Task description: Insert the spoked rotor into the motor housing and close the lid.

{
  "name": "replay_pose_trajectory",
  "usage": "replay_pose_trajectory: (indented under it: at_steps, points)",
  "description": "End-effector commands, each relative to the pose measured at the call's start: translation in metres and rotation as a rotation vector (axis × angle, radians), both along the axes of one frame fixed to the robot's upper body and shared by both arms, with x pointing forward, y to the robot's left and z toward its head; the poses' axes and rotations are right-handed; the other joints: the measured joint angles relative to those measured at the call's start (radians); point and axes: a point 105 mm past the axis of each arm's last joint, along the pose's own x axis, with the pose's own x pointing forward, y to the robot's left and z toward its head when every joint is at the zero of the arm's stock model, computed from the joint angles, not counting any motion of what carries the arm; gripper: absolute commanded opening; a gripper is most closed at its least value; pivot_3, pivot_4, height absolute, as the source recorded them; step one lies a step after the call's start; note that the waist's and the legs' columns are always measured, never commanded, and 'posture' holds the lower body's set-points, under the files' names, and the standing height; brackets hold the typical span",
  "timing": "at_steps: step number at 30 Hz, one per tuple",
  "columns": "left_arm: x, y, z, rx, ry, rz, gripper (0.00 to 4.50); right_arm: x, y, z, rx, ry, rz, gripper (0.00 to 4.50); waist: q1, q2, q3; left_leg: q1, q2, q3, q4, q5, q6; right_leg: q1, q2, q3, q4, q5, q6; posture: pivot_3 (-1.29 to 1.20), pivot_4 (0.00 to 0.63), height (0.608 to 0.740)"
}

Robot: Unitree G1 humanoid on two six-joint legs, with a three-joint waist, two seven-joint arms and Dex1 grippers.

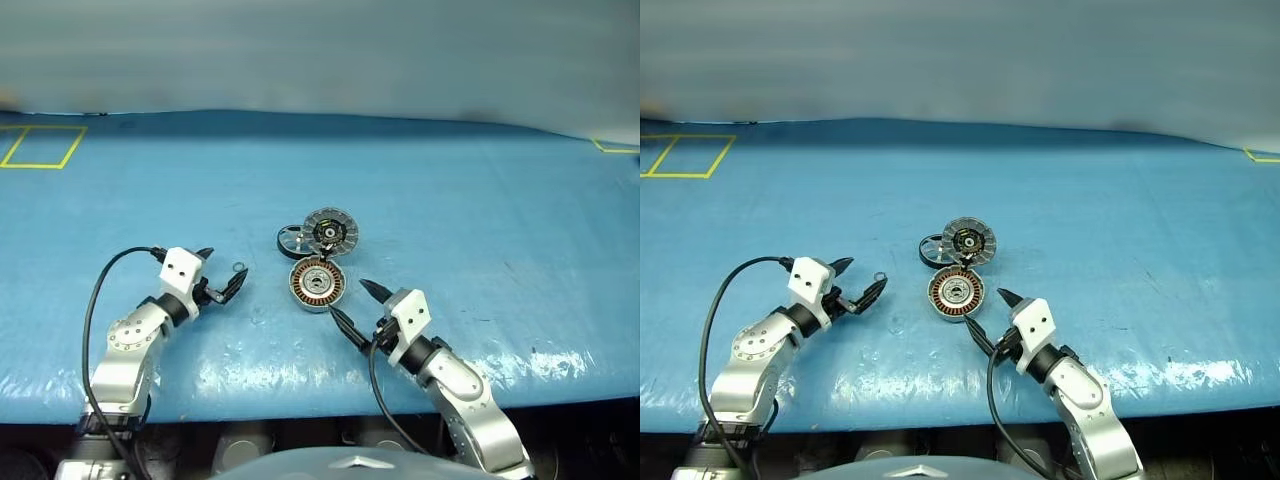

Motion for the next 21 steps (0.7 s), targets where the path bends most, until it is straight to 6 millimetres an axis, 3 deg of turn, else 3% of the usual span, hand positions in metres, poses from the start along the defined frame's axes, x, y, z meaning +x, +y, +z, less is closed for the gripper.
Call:
replay_pose_trajectory:
  at_steps: [1, 6, 9, 19, 21]
  points:
    - [0.007, -0.007, 0.003, -0.003, -0.023, -0.025, 4.50, -0.001, 0.004, 0.002, 0.004, -0.055, -0.006, 4.17, -0.001, 0.000, 0.000, 0.000, 0.000, 0.000, 0.000, 0.000, 0.000, 0.000, 0.000, 0.000, 0.000, 0.000, 0.000, 0.00, 0.150, 0.740]
    - [0.009, -0.016, -0.009, 0.019, 0.035, -0.099, 4.50, -0.003, 0.008, -0.004, -0.017, -0.061, 0.000, 4.17, -0.001, 0.000, 0.000, 0.000, 0.000, 0.000, 0.000, 0.000, 0.000, 0.000, 0.000, 0.000, 0.000, 0.001, 0.000, 0.00, 0.150, 0.740]
    - [0.008, -0.015, -0.018, 0.067, 0.067, -0.116, 3.97, -0.001, 0.007, -0.002, -0.008, -0.062, -0.013, 4.20, -0.001, 0.000, 0.000, 0.000, 0.000, 0.000, 0.000, 0.000, 0.000, 0.000, 0.000, 0.000, 0.000, 0.001, 0.000, 0.00, 0.150, 0.740]
    - [0.004, 0.004, -0.034, 0.112, 0.124, -0.032, 0.71, 0.004, 0.005, 0.000, -0.009, -0.065, -0.021, 4.20, -0.002, 0.000, 0.000, 0.009, 0.001, 0.000, 0.000, 0.000, -0.001, 0.010, 0.000, 0.000, 0.001, -0.001, -0.001, 0.00, 0.150, 0.740]
    - [0.000, 0.007, -0.035, 0.110, 0.133, -0.024, 0.64, 0.004, 0.006, 0.001, -0.010, -0.069, -0.019, 4.20, -0.003, 0.000, 0.000, 0.012, 0.001, 0.000, 0.000, 0.000, -0.001, 0.011, 0.000, 0.000, 0.001, -0.002, 0.000, 0.00, 0.150, 0.740]
